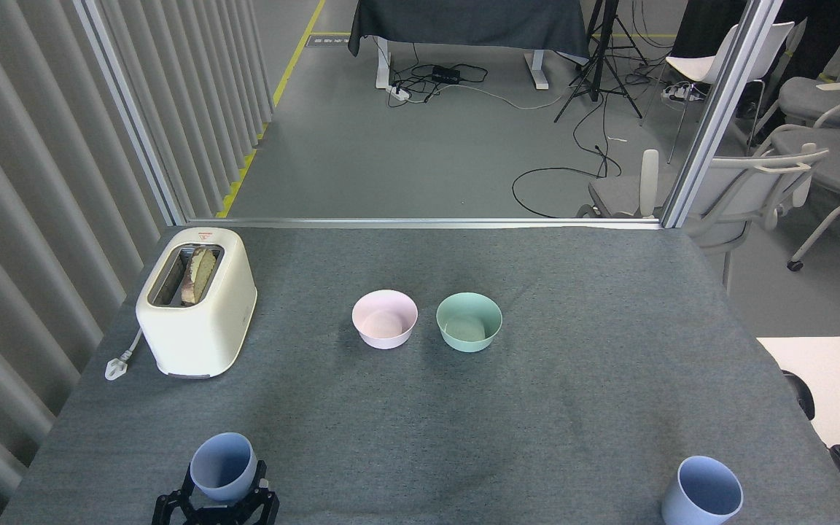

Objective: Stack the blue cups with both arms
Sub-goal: 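Reach the left gripper up to the blue cup nearest it and grasp it, then slide the held blue cup with the left gripper toward the table center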

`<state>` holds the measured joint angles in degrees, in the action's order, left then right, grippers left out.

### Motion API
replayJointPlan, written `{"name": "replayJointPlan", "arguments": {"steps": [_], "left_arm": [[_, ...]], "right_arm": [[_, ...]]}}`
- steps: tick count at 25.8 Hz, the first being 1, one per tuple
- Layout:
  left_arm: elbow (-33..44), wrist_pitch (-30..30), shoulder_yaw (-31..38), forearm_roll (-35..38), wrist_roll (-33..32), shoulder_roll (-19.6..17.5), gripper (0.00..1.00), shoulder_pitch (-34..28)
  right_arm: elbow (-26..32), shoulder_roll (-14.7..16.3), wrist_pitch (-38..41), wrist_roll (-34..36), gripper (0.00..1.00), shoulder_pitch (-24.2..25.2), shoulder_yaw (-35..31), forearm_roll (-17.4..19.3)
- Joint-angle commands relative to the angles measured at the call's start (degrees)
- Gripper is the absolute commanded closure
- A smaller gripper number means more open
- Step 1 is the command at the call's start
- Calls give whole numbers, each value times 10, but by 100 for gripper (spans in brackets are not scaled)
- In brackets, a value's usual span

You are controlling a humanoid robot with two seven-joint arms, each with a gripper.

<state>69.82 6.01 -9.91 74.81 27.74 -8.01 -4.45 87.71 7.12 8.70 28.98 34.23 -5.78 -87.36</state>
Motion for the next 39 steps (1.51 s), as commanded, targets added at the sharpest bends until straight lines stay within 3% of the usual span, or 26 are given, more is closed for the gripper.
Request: {"name": "replayJointPlan", "arguments": {"steps": [1, 6, 10, 16, 22, 30, 33, 39], "left_arm": [[-8, -2, 0, 1, 0, 0, 14, 7], [-10, -15, -2, 2, 0, 0, 26, 11], [19, -17, -20, 2, 0, 1, 27, 11], [30, -15, -149, 8, 4, 9, 26, 35], [-68, -10, -200, 117, 7, 73, 26, 98], [-101, -10, -220, 122, 5, 102, 25, 112], [-101, -10, -219, 122, 5, 105, 23, 110], [-102, -6, -218, 120, 6, 102, 4, 107]], "right_arm": [[0, 0, 0, 0, 0, 0, 0, 0], [0, 0, -1, 0, 0, 0, -1, 0], [0, 0, -1, 0, 0, -1, -1, 0], [0, 0, -2, 0, 0, 0, -1, -1], [0, 0, -11, 0, 0, 0, 0, -1], [0, 0, -11, 0, 0, 0, 0, 0], [0, 0, -12, 0, 0, 0, 5, 0], [-4, 0, -12, 0, 0, 0, 10, 1]]}}
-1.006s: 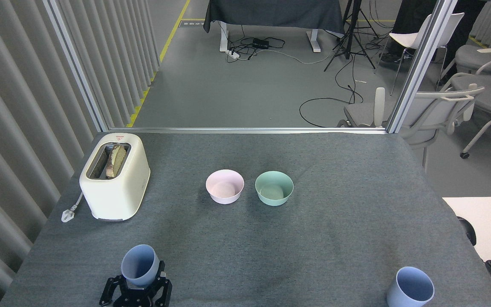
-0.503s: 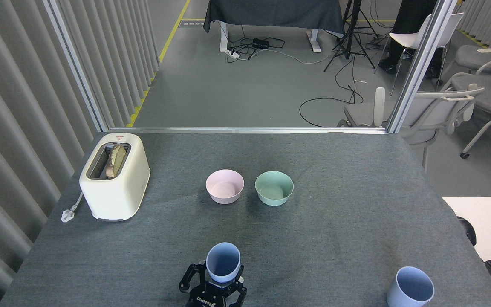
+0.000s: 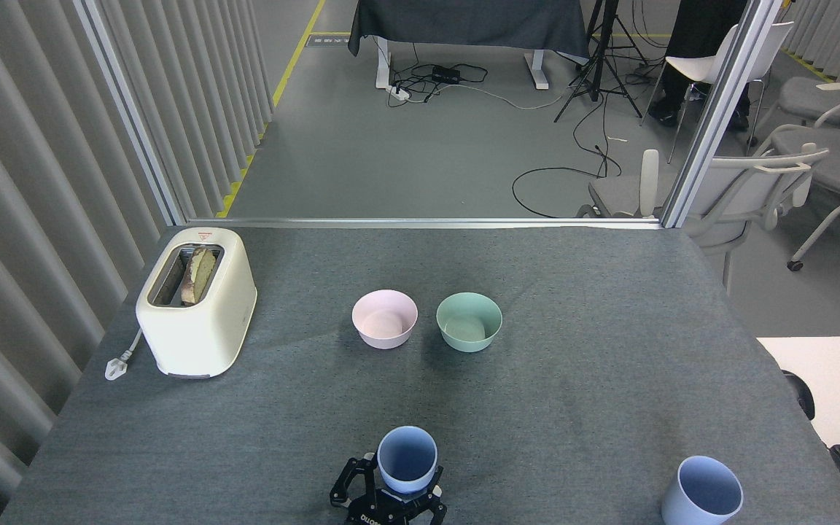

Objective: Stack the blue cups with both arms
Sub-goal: 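Slide the held blue cup with the left gripper toward the table center, then open the left gripper and withdraw it from the blue cup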

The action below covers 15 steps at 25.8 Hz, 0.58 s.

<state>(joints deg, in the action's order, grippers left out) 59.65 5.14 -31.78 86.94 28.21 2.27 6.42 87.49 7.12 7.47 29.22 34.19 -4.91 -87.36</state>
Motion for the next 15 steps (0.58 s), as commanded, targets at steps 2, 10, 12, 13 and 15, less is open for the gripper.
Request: {"name": "replayJointPlan", "arguments": {"steps": [2, 10, 12, 13, 15], "left_arm": [[-1, 2, 1, -5, 2, -1, 1, -3], [8, 2, 4, -7, 4, -2, 0, -34], [17, 2, 5, -7, 5, -6, 0, -51], [21, 3, 7, -7, 5, -8, 0, -59], [34, 8, 17, -9, 4, -17, 0, -79]], "right_arm": [[-1, 0, 0, -1, 0, 0, 1, 1], [-2, 0, -1, 1, 0, 0, 1, 2], [-2, 0, -1, 1, 0, 0, 1, 2], [-2, 0, -1, 1, 0, 0, 1, 2], [-2, 0, -1, 1, 0, 0, 1, 2]]}}
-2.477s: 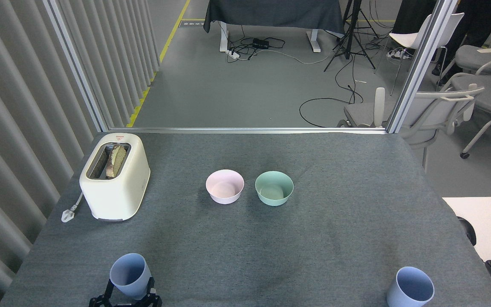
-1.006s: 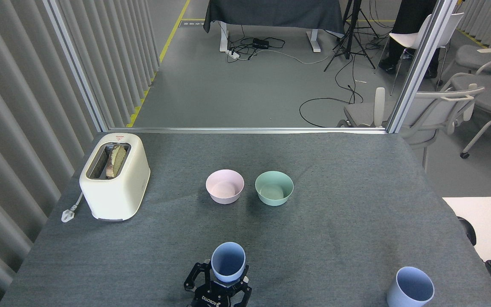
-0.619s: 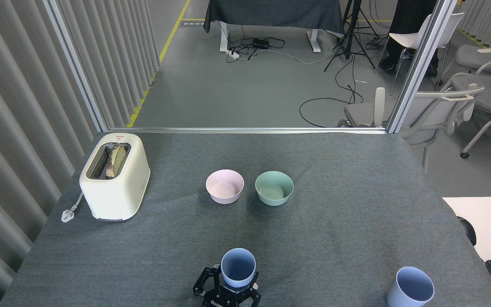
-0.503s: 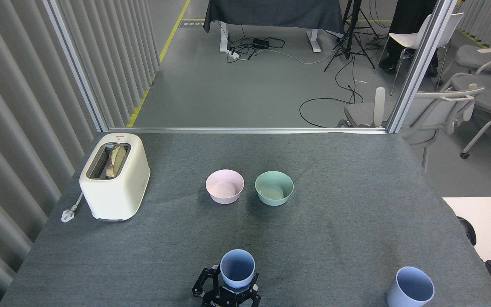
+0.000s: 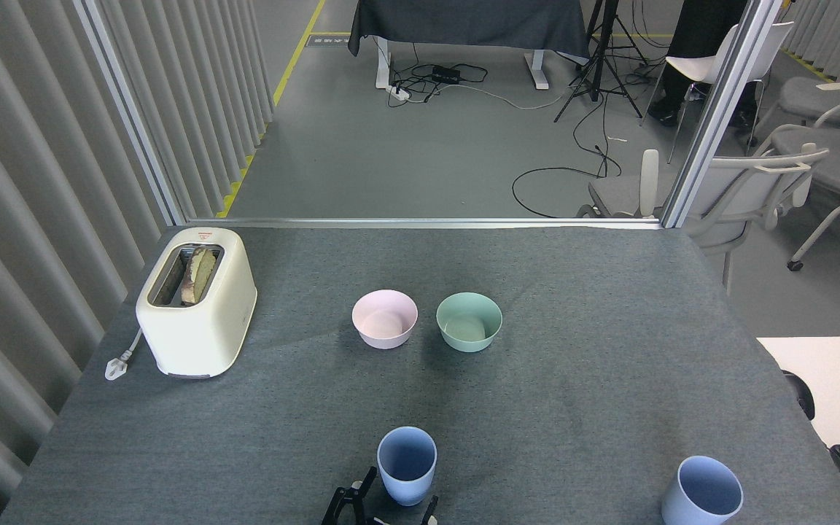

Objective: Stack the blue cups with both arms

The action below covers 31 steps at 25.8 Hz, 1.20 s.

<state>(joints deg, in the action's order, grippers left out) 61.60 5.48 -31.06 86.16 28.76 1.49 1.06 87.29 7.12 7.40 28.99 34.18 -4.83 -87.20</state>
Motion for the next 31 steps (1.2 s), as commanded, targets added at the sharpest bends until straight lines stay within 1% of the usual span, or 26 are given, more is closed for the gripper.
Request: {"name": "replayJointPlan", "arguments": {"steps": [1, 4, 8, 10, 12, 13, 15, 17, 18, 20, 22, 25, 31], "left_arm": [[26, 9, 24, -1, -1, -14, 0, -37], [86, 9, 51, -1, -1, -26, 0, -89], [183, 6, 93, -9, -3, -65, 0, -156], [210, 2, 122, -32, -4, -70, 0, -187], [222, 0, 143, -57, -3, -72, 0, -209], [221, 0, 152, -63, -3, -74, 0, -214], [215, 0, 166, -64, -2, -77, 0, -218], [216, 0, 170, -64, -2, -78, 0, -219], [217, 1, 170, -64, -1, -77, 0, -219], [217, 1, 171, -64, -1, -77, 0, -219], [218, 3, 171, -64, -1, -77, 0, -218], [217, 3, 170, -64, -1, -77, 0, -219], [217, 3, 171, -64, -1, -76, 0, -218]], "right_arm": [[0, 0, 0, 4, 0, 0, 0, 0], [0, -3, 2, 5, 0, 4, -1, 0], [0, -4, 8, 8, 0, 16, -24, 3], [0, -2, 10, 8, 0, 16, -44, 10], [-8, 0, 21, 0, 0, 9, -54, 13], [-20, 2, 24, -5, 0, 2, -56, 10], [-43, 16, 24, -41, 0, -40, -55, 9], [-64, 21, 24, -73, 0, -72, -55, 9], [-70, 23, 25, -75, 0, -81, -55, 9], [-84, 38, 25, -75, 0, -101, -55, 9], [-94, 46, 24, -76, 0, -119, -55, 12], [-109, 47, 24, -77, 0, -140, -56, 13], [-131, 58, 24, -82, 0, -180, -56, 13]]}}
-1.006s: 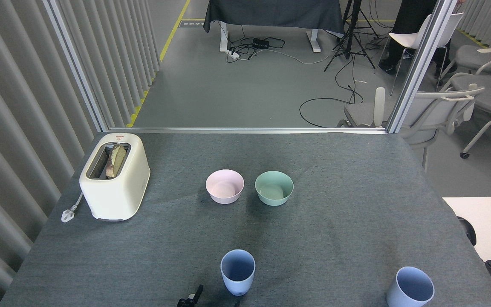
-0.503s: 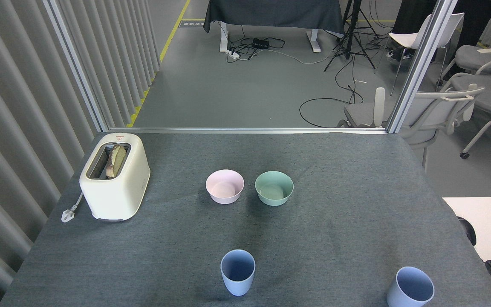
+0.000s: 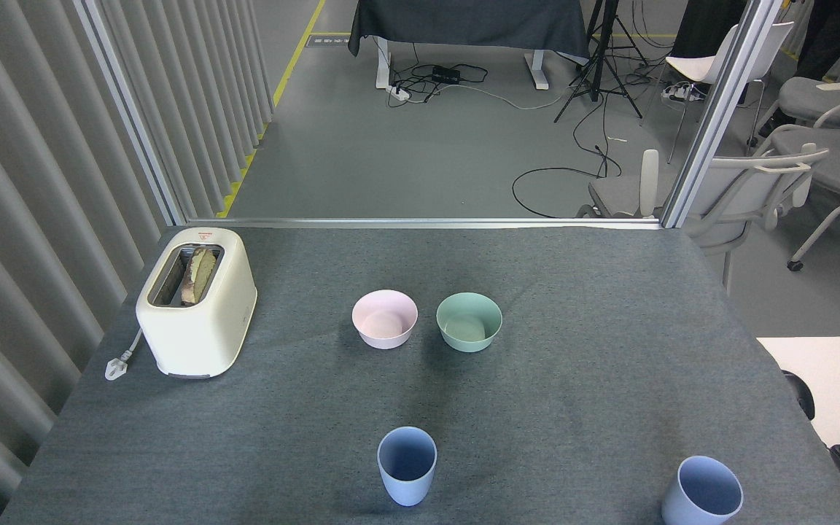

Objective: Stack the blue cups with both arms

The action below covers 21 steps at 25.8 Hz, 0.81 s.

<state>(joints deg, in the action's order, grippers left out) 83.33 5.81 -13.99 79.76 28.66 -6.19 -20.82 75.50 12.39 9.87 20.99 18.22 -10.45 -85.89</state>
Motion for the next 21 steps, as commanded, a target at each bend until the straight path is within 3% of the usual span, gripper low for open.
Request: {"name": "replayJointPlan", "arguments": {"steps": [1, 21], "left_arm": [[0, 0, 0, 0, 0, 0, 0, 1], [3, 0, 0, 0, 0, 0, 0, 3]], "right_arm": [[-19, 5, -1, -2, 0, -25, 0, -1], [-43, 4, -6, -11, 0, -66, -3, 2]]}}
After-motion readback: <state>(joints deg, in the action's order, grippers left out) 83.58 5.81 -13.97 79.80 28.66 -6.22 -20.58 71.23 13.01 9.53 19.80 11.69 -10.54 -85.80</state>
